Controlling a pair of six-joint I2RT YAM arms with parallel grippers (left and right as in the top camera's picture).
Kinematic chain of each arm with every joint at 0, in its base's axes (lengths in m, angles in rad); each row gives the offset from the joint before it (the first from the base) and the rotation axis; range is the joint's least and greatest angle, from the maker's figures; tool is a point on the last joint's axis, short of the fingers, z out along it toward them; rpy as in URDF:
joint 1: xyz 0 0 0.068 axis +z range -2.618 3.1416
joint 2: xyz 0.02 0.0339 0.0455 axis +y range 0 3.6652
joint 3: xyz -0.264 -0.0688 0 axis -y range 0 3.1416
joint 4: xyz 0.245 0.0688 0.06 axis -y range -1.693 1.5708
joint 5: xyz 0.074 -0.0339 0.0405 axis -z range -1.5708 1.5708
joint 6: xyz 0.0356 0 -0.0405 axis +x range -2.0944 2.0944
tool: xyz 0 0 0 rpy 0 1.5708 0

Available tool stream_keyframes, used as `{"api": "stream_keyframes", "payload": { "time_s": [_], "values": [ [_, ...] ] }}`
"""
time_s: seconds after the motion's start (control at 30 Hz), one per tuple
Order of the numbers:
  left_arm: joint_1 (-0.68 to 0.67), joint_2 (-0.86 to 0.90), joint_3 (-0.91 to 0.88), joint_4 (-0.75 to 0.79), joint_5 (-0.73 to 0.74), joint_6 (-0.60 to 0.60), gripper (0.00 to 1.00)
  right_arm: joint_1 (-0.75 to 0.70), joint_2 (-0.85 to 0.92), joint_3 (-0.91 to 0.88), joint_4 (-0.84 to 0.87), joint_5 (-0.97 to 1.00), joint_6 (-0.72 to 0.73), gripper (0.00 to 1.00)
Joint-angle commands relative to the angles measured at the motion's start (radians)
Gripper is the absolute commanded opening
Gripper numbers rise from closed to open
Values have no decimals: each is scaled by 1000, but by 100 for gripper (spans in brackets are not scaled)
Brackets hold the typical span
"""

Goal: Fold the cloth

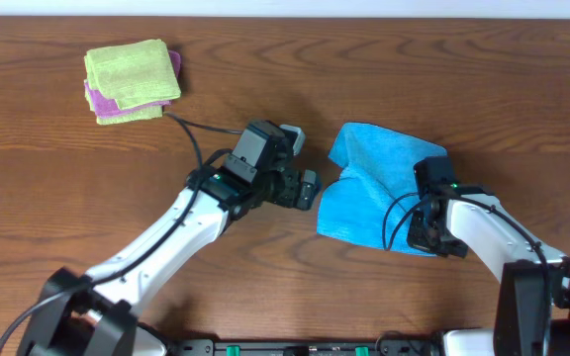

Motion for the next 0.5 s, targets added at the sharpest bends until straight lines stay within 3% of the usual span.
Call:
{"api": "stream_keyframes", "payload": {
  "time_s": [0.0, 0.07, 0.13, 0.17, 0.2, 0.37, 0.47],
  "values": [
    [1, 57, -8, 72, 106, -2, 82, -17, 40, -43, 2, 10, 15, 1],
    [1, 94, -8, 148, 148, -37, 59, -17, 40, -43, 4, 6, 14, 2],
    [1, 122, -8, 195, 151, -84, 45, -17, 40, -43, 5, 2, 6, 2],
    [2, 135, -8, 219, 151, -97, 29, -17, 40, -43, 5, 2, 6, 2],
    [4, 144, -8, 237, 152, -104, 21, -17, 40, -43, 5, -1, 6, 2],
    [13, 186, -8, 305, 147, -110, 22, -17, 40, -43, 13, -5, 6, 1],
    [14, 208, -8, 341, 148, -131, 31, -16, 40, -43, 21, -15, -3, 2]
  ]
}}
